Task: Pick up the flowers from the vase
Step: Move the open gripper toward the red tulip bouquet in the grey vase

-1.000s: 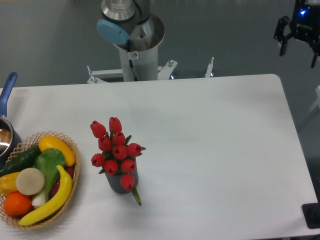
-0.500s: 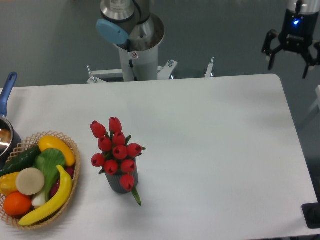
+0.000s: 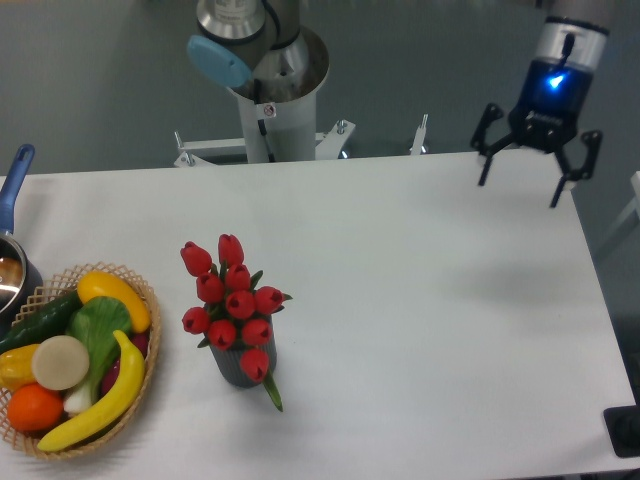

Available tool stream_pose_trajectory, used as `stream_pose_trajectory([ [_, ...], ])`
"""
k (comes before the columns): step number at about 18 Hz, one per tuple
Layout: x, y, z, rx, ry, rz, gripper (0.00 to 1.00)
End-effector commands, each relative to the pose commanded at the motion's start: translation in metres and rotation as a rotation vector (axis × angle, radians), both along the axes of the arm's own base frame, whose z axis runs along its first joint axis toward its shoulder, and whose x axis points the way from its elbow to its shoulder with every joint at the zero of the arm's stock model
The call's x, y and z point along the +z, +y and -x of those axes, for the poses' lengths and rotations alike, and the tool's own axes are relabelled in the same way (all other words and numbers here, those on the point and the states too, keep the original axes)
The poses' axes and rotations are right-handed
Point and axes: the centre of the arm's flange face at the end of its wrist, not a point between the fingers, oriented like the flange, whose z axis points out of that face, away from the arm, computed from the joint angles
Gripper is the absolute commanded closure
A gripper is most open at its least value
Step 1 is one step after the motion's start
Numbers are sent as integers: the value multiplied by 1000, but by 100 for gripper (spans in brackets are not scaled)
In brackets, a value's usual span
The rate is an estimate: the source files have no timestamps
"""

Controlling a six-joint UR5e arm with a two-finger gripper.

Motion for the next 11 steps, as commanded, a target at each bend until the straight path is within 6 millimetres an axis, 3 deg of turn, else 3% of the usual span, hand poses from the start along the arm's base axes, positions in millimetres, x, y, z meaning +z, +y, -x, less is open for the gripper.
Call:
stream_pose_trajectory([
  [5, -18, 35, -21, -80, 8, -126, 0],
  [11, -35, 57, -50, -149, -10, -210, 0],
])
